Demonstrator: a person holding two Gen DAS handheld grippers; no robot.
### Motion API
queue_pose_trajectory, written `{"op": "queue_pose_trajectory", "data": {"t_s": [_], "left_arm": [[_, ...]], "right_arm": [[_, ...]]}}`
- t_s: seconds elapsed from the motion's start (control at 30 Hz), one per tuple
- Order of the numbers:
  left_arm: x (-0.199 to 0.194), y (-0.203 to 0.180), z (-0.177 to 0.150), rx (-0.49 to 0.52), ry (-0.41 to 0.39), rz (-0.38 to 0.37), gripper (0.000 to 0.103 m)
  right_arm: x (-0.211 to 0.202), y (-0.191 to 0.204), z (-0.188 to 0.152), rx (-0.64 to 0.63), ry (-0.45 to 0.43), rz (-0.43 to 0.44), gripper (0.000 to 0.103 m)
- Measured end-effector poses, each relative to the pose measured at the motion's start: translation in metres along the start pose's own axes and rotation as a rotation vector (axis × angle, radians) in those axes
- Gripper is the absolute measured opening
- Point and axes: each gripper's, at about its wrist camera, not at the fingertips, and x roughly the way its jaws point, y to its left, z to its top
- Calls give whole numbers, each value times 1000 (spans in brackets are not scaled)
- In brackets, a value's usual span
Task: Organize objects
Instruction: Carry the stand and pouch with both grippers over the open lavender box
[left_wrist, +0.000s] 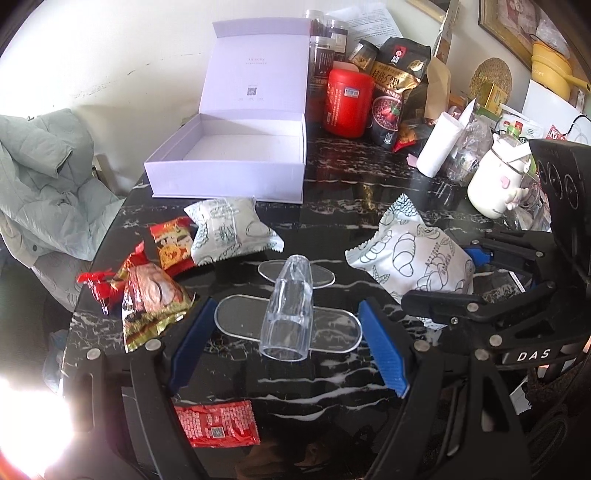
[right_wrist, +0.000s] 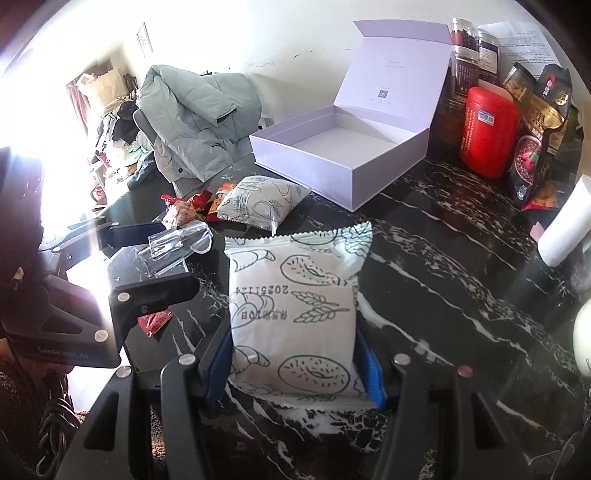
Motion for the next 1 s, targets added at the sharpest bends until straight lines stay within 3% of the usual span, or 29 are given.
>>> {"op": "queue_pose_trajectory", "data": {"t_s": [0.3,1.0], "left_arm": [[1,7,22,-4,-18,-22,78],[24,31,84,37,-72,13,79]], "right_arm": [[-2,-1,25,-33,-17,3,59],[9,-23,95,-37,-84,-4,59]]}}
